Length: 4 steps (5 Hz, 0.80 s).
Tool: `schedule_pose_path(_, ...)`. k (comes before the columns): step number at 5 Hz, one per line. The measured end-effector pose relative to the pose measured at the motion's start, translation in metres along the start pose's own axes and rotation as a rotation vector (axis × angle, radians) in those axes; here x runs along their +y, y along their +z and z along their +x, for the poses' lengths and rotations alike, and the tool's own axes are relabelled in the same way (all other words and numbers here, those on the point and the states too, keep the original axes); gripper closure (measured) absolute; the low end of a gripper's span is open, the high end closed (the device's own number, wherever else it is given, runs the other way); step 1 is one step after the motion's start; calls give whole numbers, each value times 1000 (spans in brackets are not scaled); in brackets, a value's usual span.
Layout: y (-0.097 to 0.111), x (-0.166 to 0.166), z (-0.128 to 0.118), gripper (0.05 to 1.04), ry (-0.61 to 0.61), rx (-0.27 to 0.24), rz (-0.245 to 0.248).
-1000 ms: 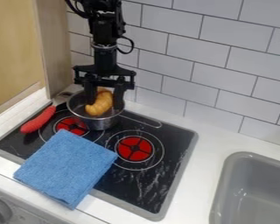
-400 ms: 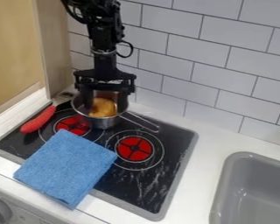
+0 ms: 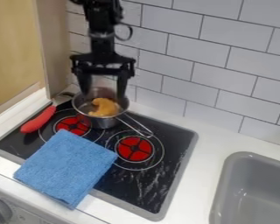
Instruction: Put the bread in the silver pot
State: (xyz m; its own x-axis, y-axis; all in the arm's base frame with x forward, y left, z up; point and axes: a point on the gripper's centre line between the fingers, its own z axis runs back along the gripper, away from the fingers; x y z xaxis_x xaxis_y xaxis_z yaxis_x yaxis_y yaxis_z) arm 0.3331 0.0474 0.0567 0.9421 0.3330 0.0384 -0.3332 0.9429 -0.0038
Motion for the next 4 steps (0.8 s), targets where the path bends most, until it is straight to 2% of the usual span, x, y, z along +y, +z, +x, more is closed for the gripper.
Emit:
schedule_pose_path(1,16,4,-7,83,7,-34,24)
schedule_pose_path(2,19,-6,-30,83,-7,-34,34)
schedule_pose_path(3,22,-30,-66,83,-58,-7,29)
schedule_pose_path(4,28,-50,-101,83,-88,-40,27)
